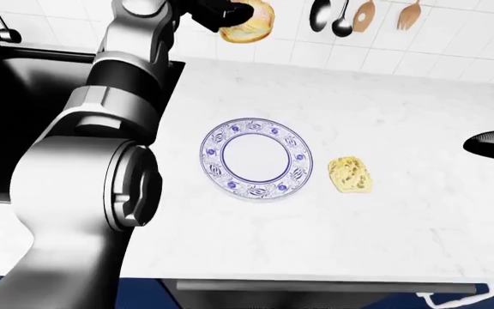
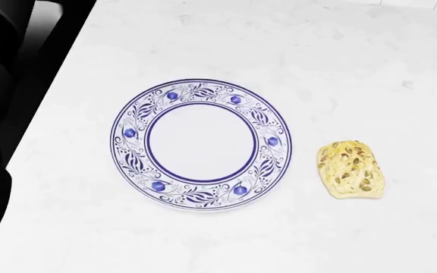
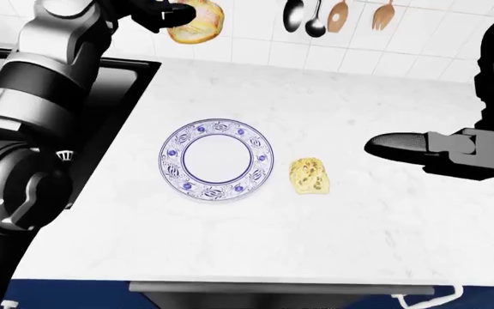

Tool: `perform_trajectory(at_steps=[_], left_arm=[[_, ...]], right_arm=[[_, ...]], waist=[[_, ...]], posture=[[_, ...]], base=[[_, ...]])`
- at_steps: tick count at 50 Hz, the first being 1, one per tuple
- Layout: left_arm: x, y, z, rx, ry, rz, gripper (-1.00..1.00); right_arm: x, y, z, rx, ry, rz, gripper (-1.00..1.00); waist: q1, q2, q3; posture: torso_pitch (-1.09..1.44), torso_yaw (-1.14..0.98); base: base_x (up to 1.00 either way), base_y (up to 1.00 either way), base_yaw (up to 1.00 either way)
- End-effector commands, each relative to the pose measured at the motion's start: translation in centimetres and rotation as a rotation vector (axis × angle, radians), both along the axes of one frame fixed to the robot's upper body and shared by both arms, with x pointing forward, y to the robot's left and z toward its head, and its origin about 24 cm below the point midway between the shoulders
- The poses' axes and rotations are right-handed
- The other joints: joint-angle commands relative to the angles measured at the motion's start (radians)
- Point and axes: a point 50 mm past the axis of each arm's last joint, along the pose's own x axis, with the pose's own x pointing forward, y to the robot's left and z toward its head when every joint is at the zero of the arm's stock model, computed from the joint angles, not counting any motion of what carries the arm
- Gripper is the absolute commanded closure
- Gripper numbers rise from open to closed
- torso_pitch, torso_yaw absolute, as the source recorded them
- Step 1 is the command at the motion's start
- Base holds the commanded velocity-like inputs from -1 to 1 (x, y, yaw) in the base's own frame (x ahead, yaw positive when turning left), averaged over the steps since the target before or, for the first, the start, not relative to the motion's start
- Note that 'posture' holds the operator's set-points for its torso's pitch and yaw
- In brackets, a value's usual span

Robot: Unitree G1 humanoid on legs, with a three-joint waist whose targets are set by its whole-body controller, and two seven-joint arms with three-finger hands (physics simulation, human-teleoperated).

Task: Place the pastries on the plates.

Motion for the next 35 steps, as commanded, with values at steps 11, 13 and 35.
perform_trajectory(at_steps=[11, 13, 35], left_arm=[[-0.6, 0.1, 1.4, -0.011, -0.063, -0.049, 1.0], [-0.6, 0.1, 1.3, -0.004, -0.06, -0.069, 1.0], [-1.2, -0.6, -0.7, 0.103, -0.015, -0.378, 1.0]], right_arm=[[-0.3, -0.5, 0.4, -0.03, -0.03, -0.022, -1.0], [-0.2, -0.5, 0.4, -0.03, -0.03, -0.022, -1.0], [-0.4, -0.5, 0.0, -0.022, -0.027, -0.024, -1.0]], waist=[[-0.003, -0.001, -0.027], [-0.003, 0.0, -0.028], [0.001, 0.004, -0.028]], posture=[[0.0, 0.0], [0.0, 0.0], [0.0, 0.0]], base=[[0.0, 0.0, 0.0], [0.0, 0.0, 0.0], [0.0, 0.0, 0.0]])
